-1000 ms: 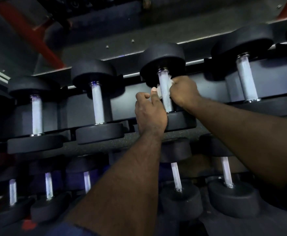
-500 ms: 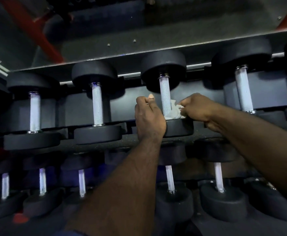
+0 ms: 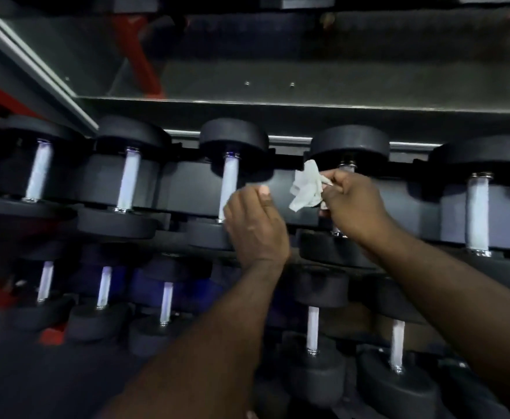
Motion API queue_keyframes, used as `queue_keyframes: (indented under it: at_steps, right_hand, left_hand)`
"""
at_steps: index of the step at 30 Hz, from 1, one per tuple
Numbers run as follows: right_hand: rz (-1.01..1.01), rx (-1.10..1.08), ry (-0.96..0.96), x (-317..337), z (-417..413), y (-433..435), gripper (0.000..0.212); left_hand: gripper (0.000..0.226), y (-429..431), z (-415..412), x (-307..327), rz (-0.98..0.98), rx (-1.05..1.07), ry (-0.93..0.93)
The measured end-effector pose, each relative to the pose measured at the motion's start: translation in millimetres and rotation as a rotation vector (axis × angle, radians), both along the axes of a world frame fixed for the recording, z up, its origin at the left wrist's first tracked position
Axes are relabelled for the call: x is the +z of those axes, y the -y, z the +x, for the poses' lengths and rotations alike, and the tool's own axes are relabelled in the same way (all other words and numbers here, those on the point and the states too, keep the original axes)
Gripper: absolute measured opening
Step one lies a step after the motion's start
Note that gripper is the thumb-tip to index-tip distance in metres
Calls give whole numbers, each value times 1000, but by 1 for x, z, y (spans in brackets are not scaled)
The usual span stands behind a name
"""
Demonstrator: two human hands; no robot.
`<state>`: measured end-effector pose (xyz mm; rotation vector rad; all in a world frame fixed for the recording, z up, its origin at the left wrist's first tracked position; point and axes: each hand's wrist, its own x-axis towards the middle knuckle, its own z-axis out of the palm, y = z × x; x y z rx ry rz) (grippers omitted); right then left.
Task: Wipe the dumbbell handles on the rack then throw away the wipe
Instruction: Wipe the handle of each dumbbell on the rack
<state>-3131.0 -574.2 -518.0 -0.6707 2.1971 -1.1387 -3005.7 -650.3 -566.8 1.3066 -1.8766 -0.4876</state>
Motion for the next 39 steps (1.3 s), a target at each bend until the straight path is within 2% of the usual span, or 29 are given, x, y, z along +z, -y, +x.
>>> queue_keyframes:
  at_steps: [2,4,5,8,9,10,12,13,15,17,18,21,24,28,31,33,37,39]
  right_hand:
    - [-12,-29,98,-3,17,27,22]
    - [42,-3,126,-13,40,50,13]
    - [89,22,108,-18,49,55,13]
    - [150,74,162,-48,84,74,18]
    - [151,81,224,-52,88,77,20]
    - [149,99,296,-53,89,80,20]
    - [186,166,437,-45,89,90,18]
    - [230,211,444,-39,87,96,19]
    - [337,306,336,-34,87,113,20]
    - [440,371,211,-29,91,129,23]
    - [465,374,214,-27,92,134,23]
    - [409,282,354,-37,87,125,18]
    - [328,133,521,-55,86,111,23]
    - [400,225,440,-67,84,137,19]
    - [429,345,295,-48,82,133,19]
    - [424,361,281,-48,80,130,21]
    - [457,389,279,-58,83,141,48]
    - [466,451,186,-50,84,142,37]
  left_hand:
    - [34,32,36,3,-59,113,185]
    - [37,66,65,3,67,222,226]
    - [38,78,70,2,196,258,186]
    - [38,110,78,-11,819,363,-135]
    - [40,111,76,-11,964,378,-213]
    - [40,110,75,-12,1016,383,-247]
    - [39,110,76,-13,992,374,-246]
    - [38,111,76,-13,970,370,-220]
    - [35,112,77,-14,908,384,-135]
    - [32,112,77,-11,875,392,-139]
    - [31,111,77,-8,870,389,-145]
    - [32,110,77,-8,876,389,-106]
    - [30,111,76,-11,875,383,-137]
    - [29,111,77,-9,875,375,-136]
    - [29,113,77,-6,885,384,-138]
    - [28,112,77,-6,883,382,-142]
    - [29,110,76,-5,871,377,-142]
    - [29,111,77,-3,874,382,-138]
